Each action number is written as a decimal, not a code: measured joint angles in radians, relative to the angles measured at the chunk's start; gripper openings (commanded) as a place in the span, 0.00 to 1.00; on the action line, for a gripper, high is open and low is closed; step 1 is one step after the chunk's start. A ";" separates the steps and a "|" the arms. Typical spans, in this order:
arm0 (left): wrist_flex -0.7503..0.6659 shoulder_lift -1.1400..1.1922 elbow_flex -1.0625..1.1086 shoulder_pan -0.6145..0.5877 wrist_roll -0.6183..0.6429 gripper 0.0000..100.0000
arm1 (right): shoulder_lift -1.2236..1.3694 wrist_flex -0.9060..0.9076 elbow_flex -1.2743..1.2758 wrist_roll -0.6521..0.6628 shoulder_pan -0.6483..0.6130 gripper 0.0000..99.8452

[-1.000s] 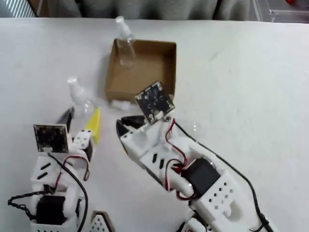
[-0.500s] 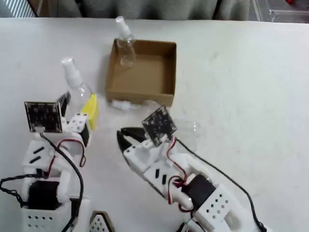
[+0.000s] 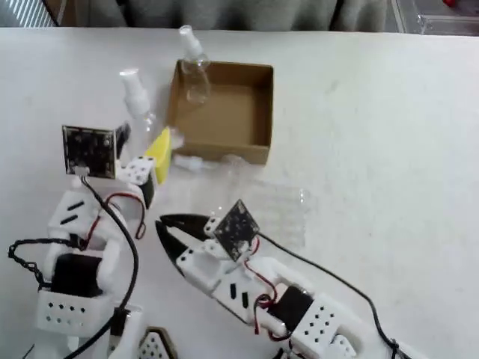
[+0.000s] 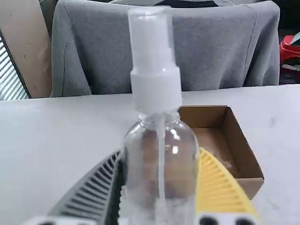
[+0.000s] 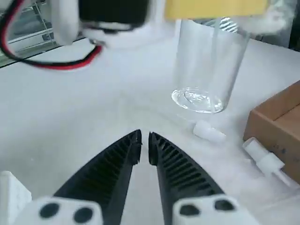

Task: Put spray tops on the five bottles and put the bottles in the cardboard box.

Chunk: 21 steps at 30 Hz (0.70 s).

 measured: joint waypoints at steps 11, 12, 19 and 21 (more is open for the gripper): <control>0.164 -0.084 0.000 0.124 0.002 0.02 | 0.000 -0.094 0.023 0.000 0.029 0.02; 0.187 -0.104 0.000 0.129 0.002 0.02 | 0.000 -0.094 0.023 0.000 0.037 0.02; 0.238 -0.190 0.000 0.124 0.002 0.02 | 0.000 -0.094 0.023 0.000 0.040 0.02; 0.250 -0.207 0.000 0.124 0.002 0.02 | -0.002 -0.094 0.026 0.000 0.040 0.02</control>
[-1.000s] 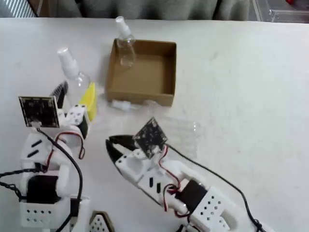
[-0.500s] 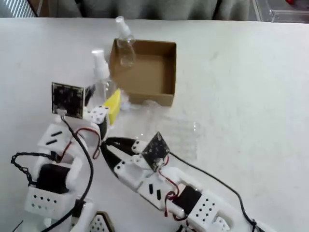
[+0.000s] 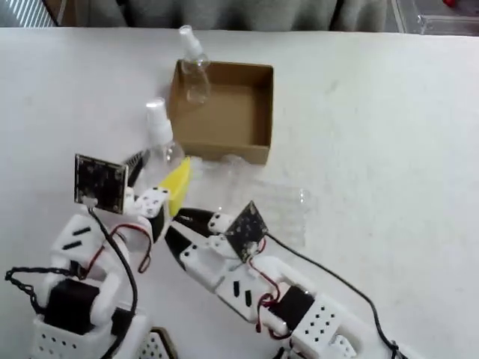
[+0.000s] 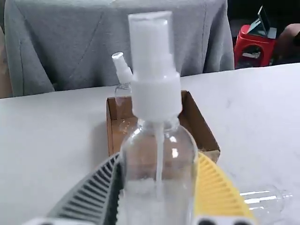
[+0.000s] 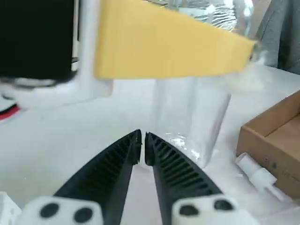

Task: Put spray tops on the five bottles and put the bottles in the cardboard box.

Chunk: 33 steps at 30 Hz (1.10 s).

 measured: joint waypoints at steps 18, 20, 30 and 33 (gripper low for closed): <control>0.054 -0.100 0.000 0.002 0.000 0.03 | -0.002 0.000 0.008 0.002 0.034 0.02; 0.063 -0.101 0.000 0.002 0.000 0.03 | 0.000 0.000 0.008 0.002 0.052 0.02; 0.048 -0.110 0.002 0.002 0.000 0.02 | 0.000 0.000 0.009 0.002 0.095 0.02; -0.023 -0.112 0.044 0.002 0.000 0.02 | 0.000 0.011 0.009 0.000 0.097 0.02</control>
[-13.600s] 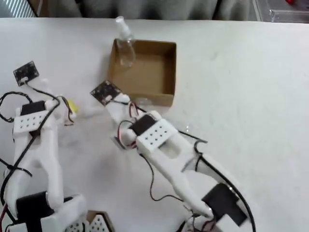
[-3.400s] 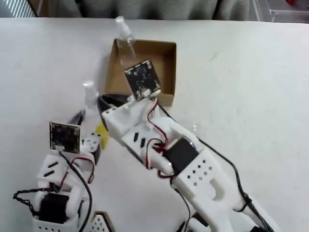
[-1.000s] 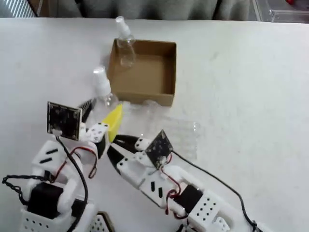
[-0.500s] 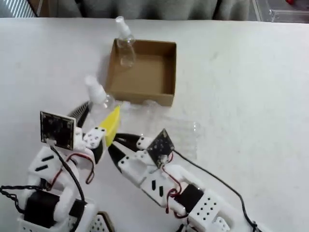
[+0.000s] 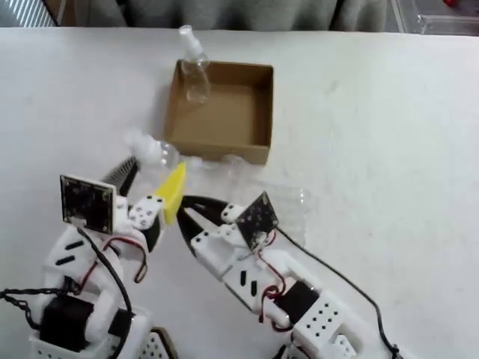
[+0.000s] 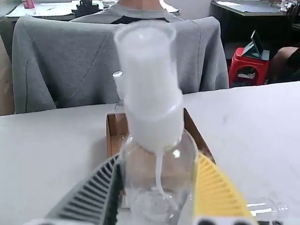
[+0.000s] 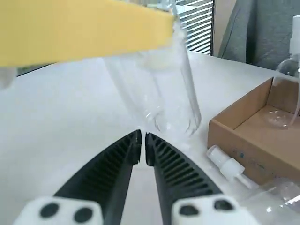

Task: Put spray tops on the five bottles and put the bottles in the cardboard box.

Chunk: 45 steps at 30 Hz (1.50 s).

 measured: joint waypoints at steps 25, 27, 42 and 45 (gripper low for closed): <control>-0.689 0.735 -0.130 -0.101 0.000 0.02 | 0.002 0.061 0.000 0.040 0.160 0.02; -0.732 0.833 -0.160 -0.101 0.000 0.02 | 0.002 0.061 0.000 0.046 0.186 0.02; -0.970 1.430 -0.397 -0.101 0.000 0.02 | 0.002 0.061 0.000 0.055 0.207 0.02; -0.971 1.513 -0.459 -0.101 0.000 0.02 | 0.002 0.061 0.000 0.055 0.207 0.02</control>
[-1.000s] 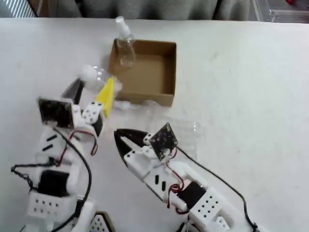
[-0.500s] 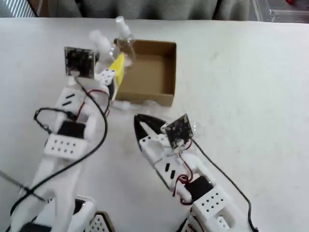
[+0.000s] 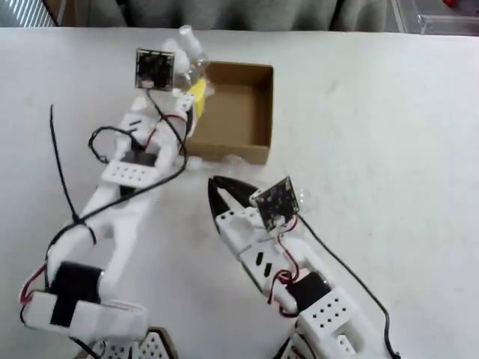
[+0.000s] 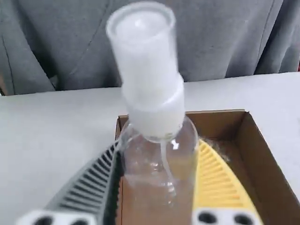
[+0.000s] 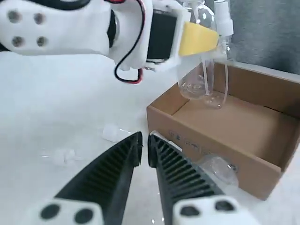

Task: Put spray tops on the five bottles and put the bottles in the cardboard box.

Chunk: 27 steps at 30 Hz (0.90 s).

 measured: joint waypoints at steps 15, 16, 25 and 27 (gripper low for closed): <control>0.000 0.298 -0.230 -0.048 0.000 0.02 | 0.000 0.000 0.000 0.000 0.000 0.02; 0.000 0.311 -0.242 -0.048 0.000 0.02 | 0.000 0.000 0.000 0.000 0.000 0.02; 0.000 0.388 -0.302 -0.046 0.000 0.03 | 0.000 0.000 0.000 0.003 0.000 0.02; 0.000 0.408 -0.321 -0.048 0.000 0.03 | 0.000 0.000 0.000 0.003 0.000 0.02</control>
